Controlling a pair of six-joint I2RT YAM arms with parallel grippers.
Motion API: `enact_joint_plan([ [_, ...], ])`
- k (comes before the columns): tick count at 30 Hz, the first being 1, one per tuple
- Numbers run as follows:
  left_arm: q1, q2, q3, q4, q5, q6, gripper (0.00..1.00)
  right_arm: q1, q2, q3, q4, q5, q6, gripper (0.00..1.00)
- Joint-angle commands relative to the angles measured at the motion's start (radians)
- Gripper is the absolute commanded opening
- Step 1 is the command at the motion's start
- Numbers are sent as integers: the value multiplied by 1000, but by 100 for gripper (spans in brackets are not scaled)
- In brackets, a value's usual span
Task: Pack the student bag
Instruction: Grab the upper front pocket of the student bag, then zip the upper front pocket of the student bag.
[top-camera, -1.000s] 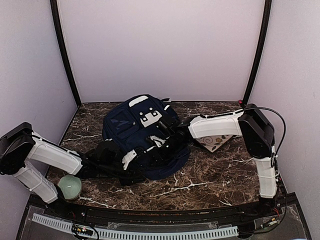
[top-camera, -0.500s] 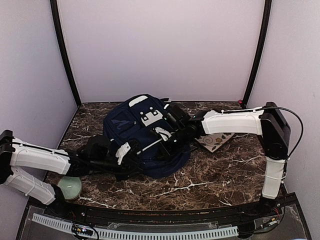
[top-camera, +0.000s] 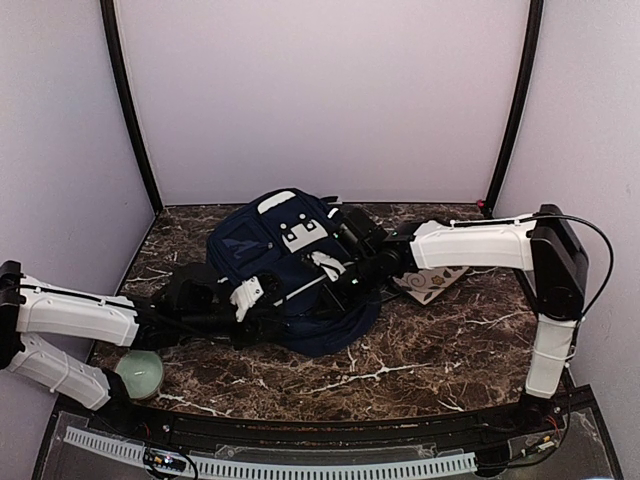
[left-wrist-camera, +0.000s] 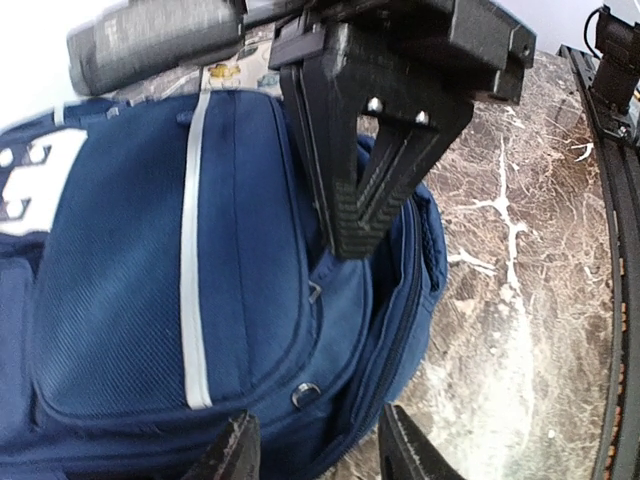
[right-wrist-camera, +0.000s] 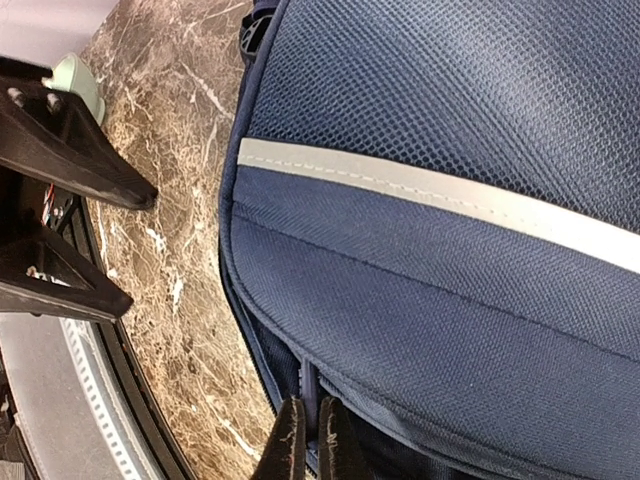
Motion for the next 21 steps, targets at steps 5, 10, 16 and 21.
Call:
enact_joint_plan([
  [5,-9,116,120,59,37,207,42,-23,-78,-51,113,-27,-9,0],
  [10,-14,181,172,21,32,255,42,-29,-88,-54,116,-32,-9,0],
  [16,-17,222,181,-1,-6,284,34,-35,-95,-70,126,-35,-8,0],
  [21,-17,236,194,-28,-42,313,32,-39,-99,-75,127,-34,-6,0],
])
